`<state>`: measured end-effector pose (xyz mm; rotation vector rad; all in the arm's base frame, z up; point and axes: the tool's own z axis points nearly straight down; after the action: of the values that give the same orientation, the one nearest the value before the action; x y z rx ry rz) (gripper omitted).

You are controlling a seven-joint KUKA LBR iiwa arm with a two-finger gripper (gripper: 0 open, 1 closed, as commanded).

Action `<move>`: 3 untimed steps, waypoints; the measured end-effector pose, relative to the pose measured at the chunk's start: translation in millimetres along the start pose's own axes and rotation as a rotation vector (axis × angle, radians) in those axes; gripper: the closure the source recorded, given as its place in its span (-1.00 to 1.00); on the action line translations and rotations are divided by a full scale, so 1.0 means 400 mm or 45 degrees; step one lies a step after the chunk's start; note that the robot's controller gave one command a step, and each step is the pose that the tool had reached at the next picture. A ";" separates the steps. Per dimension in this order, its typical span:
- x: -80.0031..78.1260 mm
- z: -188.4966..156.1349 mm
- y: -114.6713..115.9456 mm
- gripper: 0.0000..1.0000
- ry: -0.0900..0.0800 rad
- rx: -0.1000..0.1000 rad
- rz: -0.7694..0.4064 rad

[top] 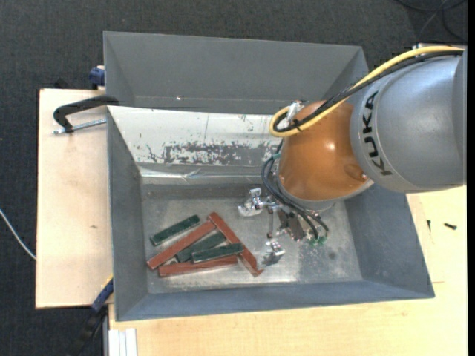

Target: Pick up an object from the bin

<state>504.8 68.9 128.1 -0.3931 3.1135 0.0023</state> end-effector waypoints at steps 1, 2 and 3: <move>-0.002 0.018 -0.002 -1.00 0.003 0.000 0.022; -0.016 0.131 0.063 1.00 0.002 0.002 0.048; -0.016 0.131 0.063 1.00 0.002 0.002 0.048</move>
Offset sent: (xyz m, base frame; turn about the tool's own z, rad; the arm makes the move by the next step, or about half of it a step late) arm -0.0025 0.0256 -0.0581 0.0382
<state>504.7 95.1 75.8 -0.3342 3.1215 0.0003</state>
